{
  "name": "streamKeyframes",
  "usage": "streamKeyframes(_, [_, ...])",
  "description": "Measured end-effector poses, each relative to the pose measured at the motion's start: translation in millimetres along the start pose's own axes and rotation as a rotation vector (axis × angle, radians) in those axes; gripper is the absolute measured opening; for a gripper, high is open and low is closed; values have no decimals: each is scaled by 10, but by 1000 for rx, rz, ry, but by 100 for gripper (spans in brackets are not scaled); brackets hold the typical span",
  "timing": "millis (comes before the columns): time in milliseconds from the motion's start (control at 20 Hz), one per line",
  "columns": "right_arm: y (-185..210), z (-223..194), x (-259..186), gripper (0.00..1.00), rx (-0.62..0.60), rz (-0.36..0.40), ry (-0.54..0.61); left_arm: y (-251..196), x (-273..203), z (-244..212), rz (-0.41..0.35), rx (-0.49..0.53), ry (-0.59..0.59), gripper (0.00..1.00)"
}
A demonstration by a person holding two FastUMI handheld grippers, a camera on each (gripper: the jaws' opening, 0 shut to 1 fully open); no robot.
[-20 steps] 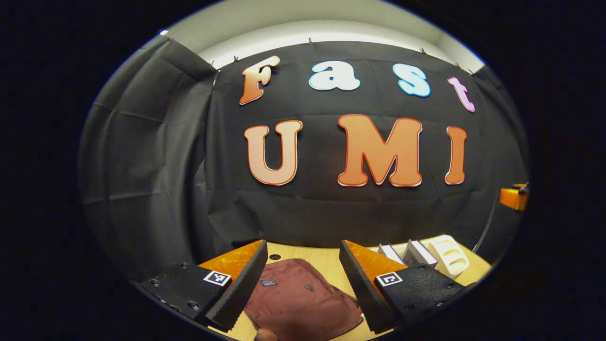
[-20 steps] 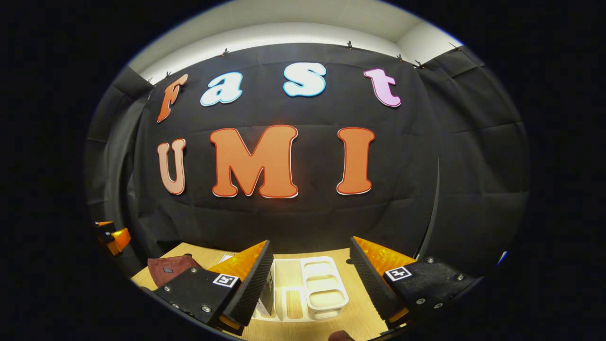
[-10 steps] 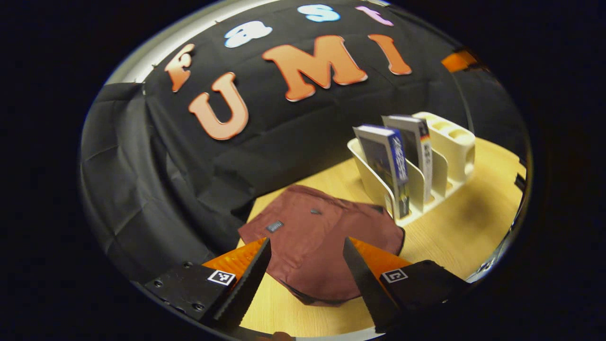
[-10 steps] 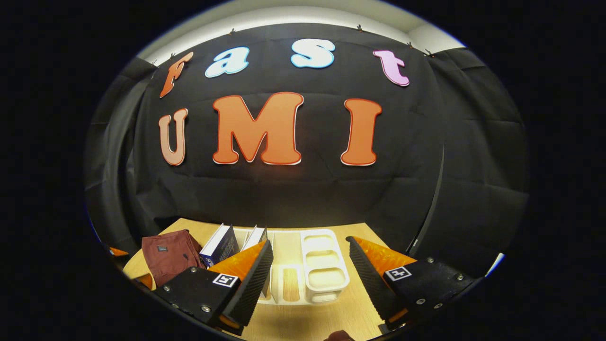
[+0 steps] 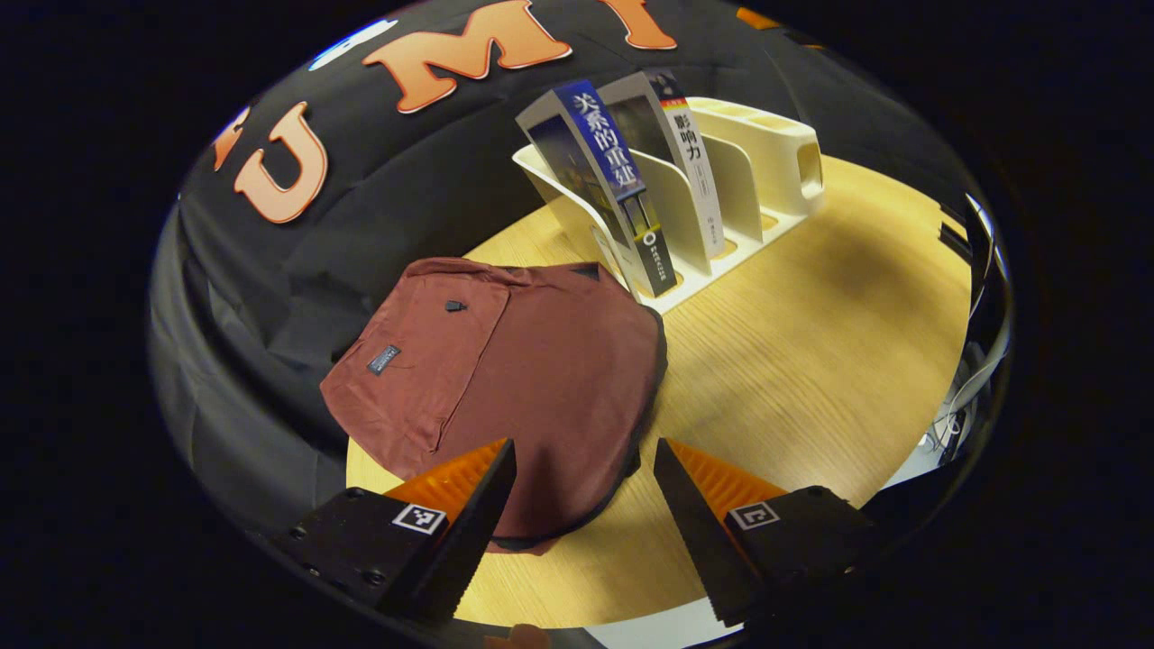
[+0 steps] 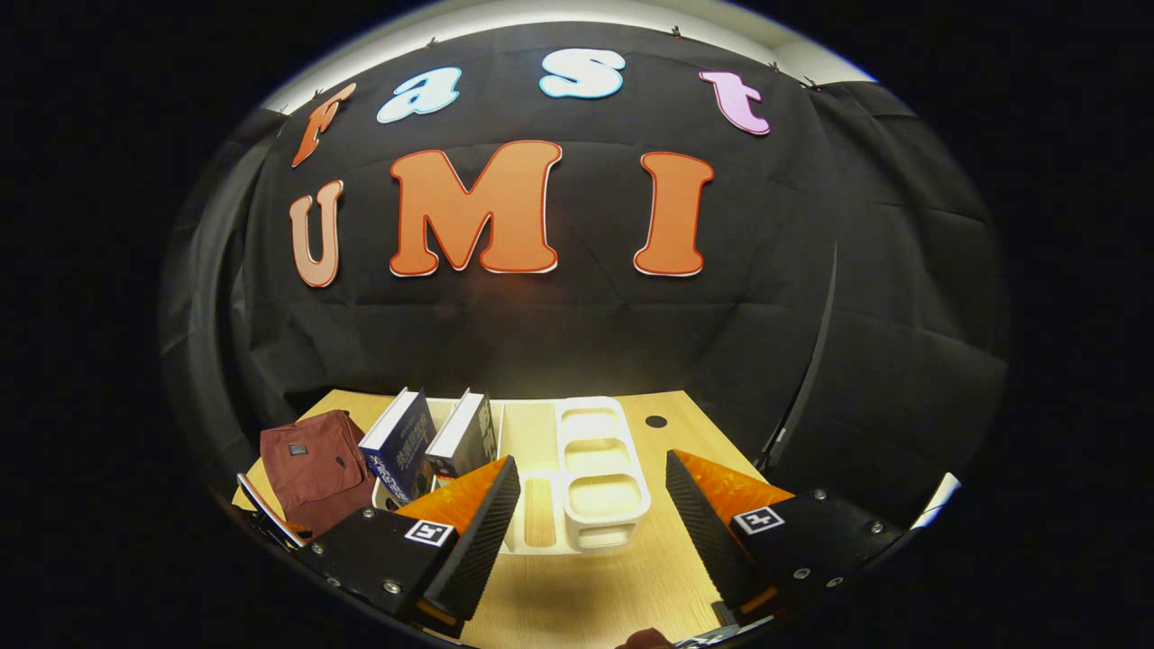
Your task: Open the schoolbag, grab two books from the bookshelf and put them into the schoolbag.
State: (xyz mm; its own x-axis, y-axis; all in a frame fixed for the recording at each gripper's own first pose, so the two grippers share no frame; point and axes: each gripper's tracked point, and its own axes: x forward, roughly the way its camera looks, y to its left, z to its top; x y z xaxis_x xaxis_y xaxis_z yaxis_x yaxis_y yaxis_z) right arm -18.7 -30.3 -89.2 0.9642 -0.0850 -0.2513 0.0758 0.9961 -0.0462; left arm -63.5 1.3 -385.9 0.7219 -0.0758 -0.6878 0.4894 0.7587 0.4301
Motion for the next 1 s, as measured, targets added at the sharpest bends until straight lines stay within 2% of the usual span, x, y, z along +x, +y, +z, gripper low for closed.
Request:
streamKeyframes(200, [-188, -119, -23, 97, 3, -32, 35, 17, 311, -189, -19, 4, 86, 99])
streamKeyframes(400, [-222, -160, -27, 96, 28, -36, 48, 10, 336, -155, -46, -1, 95, 98])
streamKeyframes(450, [-206, -169, -36, 97, 31, -32, 54, -11, 317, -130, -57, 12, 89, 94])
streamKeyframes(500, [-193, -171, -31, 97, 35, -29, 56, -36, 294, -100, -67, 31, 81, 88])
streamKeyframes(550, [-190, -168, -29, 97, 37, -28, 55, -60, 271, -55, -78, 54, 68, 67])
streamKeyframes(650, [-190, -191, -12, 97, 45, -28, 59, -56, 241, -3, -86, 96, 66, 53])
streamKeyframes(750, [-168, -221, 1, 97, 63, -19, 69, -44, 237, 11, -98, 103, 106, 15])
streamKeyframes(800, [-155, -233, 8, 100, 69, -14, 74, -42, 232, 12, -109, 87, 126, 12])
streamKeyframes(850, [-143, -231, 12, 100, 73, -11, 75, -45, 254, -2, -126, 72, 150, 7])
streamKeyframes(1000, [-118, -205, 22, 97, 88, 8, 76, -19, 250, 29, -168, 67, 169, 4])
